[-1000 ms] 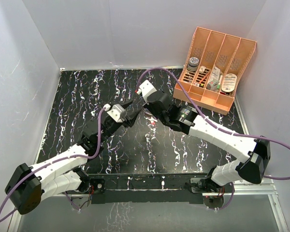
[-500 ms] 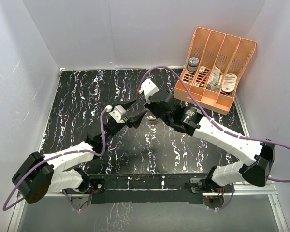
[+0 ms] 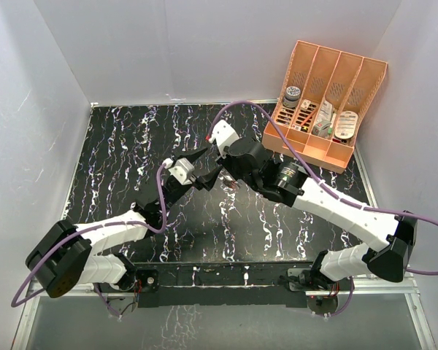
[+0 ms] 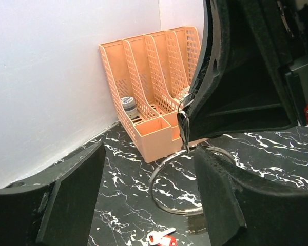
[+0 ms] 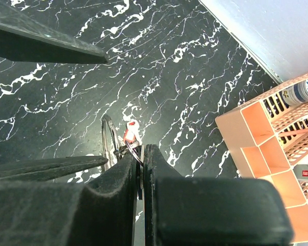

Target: Remove the keys from the keyring

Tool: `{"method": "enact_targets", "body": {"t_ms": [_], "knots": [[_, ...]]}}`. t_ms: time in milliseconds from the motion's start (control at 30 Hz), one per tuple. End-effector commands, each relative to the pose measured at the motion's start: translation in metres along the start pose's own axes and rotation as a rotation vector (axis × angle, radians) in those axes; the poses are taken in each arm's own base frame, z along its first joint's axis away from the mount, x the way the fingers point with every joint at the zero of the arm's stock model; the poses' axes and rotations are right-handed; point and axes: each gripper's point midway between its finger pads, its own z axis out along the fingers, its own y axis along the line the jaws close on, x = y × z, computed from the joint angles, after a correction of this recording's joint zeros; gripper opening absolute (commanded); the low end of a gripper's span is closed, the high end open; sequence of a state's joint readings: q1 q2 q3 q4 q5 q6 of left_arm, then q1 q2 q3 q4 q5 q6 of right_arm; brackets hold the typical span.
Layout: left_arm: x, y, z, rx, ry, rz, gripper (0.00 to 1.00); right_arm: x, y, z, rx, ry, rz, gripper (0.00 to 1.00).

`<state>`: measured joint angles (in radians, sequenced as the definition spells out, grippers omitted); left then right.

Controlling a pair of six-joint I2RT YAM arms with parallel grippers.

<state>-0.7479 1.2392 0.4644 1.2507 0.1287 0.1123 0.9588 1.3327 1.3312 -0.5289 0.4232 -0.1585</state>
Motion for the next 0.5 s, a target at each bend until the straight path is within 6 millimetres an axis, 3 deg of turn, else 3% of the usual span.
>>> {"method": "enact_targets", "body": {"t_ms": [0, 467], "knots": [[-0.037, 0.003, 0.012, 0.015, -0.122, 0.047, 0.68, -0.032, -0.002, -0.014, -0.016, -0.118, 0.040, 0.00], [-0.033, -0.015, 0.010, 0.132, -0.082, 0.034, 0.63, -0.027, 0.000, -0.023, -0.022, -0.083, -0.029, 0.00]]}}
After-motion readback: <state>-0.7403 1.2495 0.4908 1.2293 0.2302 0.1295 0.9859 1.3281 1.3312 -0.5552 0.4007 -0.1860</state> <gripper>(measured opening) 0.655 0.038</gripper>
